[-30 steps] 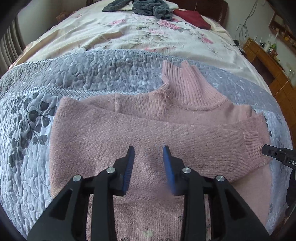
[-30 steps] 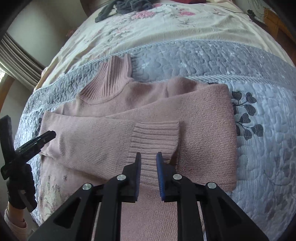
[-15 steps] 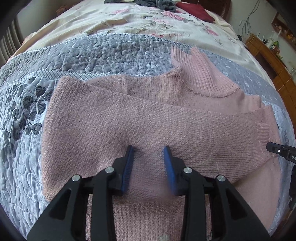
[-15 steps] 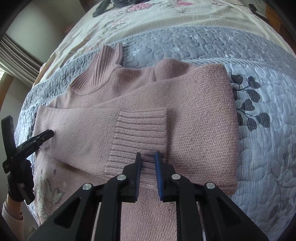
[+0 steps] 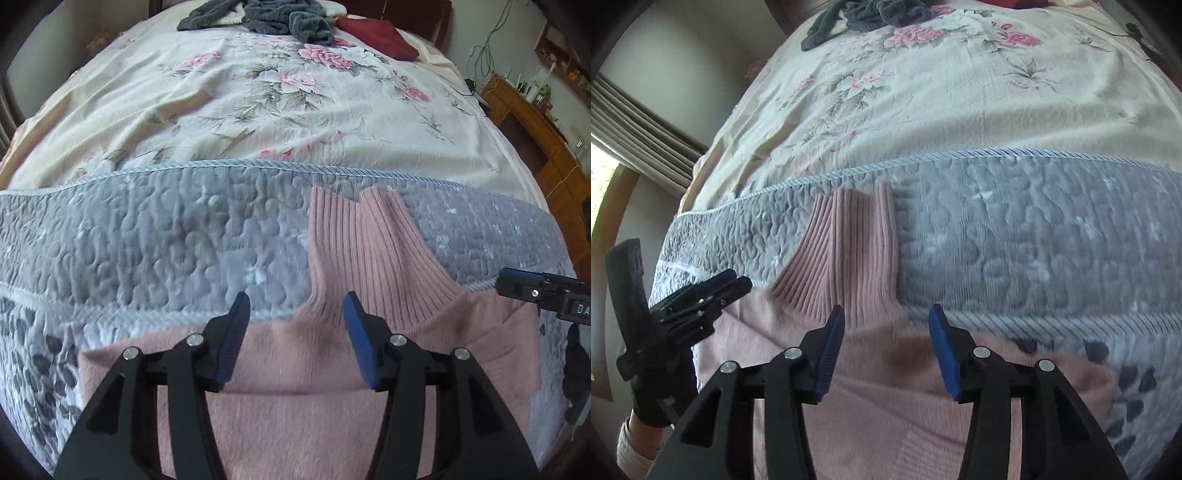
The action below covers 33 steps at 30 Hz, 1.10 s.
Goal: Fold small clothes
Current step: 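Grasp the turtleneck collar with the left gripper while the right gripper grasps beside it, then fold the collar over toward the hem with both grippers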
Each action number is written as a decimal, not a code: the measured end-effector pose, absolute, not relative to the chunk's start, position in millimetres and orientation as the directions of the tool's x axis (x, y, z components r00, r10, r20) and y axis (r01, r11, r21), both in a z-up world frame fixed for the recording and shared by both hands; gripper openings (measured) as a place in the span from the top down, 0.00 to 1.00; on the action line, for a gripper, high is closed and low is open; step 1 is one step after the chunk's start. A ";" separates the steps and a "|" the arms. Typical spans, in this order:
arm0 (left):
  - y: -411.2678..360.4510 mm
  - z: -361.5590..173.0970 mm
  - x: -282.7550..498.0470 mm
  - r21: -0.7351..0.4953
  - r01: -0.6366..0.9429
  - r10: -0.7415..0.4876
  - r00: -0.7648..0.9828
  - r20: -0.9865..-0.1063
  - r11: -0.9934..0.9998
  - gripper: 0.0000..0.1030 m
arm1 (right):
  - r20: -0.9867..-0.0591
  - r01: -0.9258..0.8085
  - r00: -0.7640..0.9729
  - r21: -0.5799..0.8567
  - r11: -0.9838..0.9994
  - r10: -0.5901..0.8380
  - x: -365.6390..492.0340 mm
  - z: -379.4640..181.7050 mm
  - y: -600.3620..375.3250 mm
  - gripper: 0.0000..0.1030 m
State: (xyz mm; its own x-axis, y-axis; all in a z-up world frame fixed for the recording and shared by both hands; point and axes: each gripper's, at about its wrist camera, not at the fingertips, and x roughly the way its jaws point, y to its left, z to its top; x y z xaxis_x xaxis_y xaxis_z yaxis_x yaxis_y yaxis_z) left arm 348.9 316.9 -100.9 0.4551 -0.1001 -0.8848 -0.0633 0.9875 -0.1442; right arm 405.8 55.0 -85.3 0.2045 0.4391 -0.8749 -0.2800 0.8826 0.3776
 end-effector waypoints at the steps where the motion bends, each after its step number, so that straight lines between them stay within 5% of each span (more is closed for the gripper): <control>1: 314.7 -105.7 359.9 -0.144 -0.069 -0.099 0.444 -0.890 0.987 0.48 | -0.882 -0.278 0.200 0.368 0.887 0.428 417.7 -91.6 61.6 0.54; 7: 303.1 -142.0 403.3 -0.176 -0.054 -0.142 0.385 -0.912 0.983 0.49 | -0.884 -0.263 0.161 0.390 0.883 0.439 461.3 -130.6 91.1 0.54; 11: 297.2 -159.7 414.8 -0.186 -0.038 -0.159 0.369 -0.916 0.982 0.69 | -0.877 -0.261 0.145 0.412 0.873 0.458 471.4 -149.6 102.6 0.55; 12: 296.9 -160.9 415.0 -0.212 -0.032 -0.185 0.373 -0.909 0.977 0.81 | -0.874 -0.270 0.149 0.413 0.870 0.462 471.9 -150.7 104.5 0.60; 13: 296.3 -161.6 415.3 -0.224 -0.030 -0.197 0.376 -0.905 0.974 0.87 | -0.871 -0.287 0.144 0.417 0.862 0.469 471.1 -152.1 105.9 0.82; 14: 295.6 -161.3 415.2 -0.229 -0.027 -0.201 0.383 -0.901 0.973 0.92 | -0.867 -0.295 0.134 0.427 0.855 0.480 470.8 -153.3 106.0 0.87; 33: 311.1 -77.0 282.2 -0.350 0.200 -0.398 0.590 -0.703 0.915 0.94 | -0.695 -0.583 0.257 0.443 0.681 0.672 338.1 -42.7 54.7 0.90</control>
